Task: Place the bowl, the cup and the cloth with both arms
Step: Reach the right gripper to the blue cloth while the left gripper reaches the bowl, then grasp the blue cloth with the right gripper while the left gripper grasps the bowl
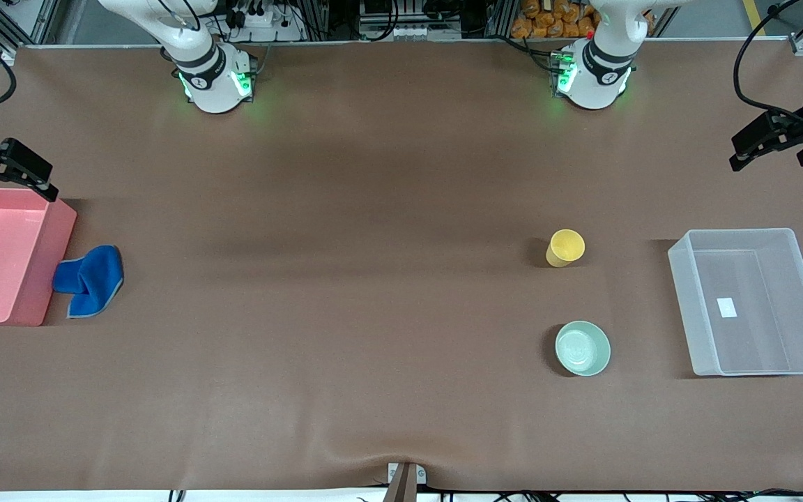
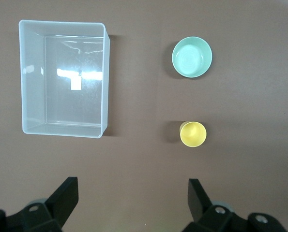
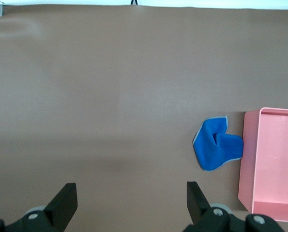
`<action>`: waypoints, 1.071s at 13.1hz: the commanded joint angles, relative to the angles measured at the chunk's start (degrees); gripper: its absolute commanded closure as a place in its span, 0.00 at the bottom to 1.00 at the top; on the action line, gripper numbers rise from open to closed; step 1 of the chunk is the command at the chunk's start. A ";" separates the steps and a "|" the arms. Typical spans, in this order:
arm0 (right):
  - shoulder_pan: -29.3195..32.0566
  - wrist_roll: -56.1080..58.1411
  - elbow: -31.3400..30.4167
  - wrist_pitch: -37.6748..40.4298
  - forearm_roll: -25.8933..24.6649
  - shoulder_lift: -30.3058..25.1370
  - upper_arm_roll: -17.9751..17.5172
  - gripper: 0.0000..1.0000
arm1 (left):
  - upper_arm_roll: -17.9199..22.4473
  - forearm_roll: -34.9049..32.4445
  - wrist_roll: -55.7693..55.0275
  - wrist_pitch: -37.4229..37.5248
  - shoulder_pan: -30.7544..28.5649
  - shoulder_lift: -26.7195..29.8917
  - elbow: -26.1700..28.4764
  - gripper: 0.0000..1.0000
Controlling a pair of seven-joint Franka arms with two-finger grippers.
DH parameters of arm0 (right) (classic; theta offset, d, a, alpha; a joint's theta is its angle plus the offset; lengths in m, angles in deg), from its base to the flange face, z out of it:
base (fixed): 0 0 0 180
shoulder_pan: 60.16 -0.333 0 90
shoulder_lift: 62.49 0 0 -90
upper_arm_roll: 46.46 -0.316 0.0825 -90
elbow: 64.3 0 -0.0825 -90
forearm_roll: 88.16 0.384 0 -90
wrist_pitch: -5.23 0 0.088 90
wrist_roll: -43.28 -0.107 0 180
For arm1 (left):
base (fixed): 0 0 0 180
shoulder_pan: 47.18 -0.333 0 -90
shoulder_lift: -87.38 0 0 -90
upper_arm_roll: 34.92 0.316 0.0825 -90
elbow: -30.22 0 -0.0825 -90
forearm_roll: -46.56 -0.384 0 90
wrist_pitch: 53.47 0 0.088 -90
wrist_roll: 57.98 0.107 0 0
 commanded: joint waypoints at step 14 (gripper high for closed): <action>13.48 12.58 -27.98 -34.01 -10.50 18.61 0.07 0.00 | -0.87 -1.11 -7.08 -39.24 4.94 -35.09 -0.81 0.00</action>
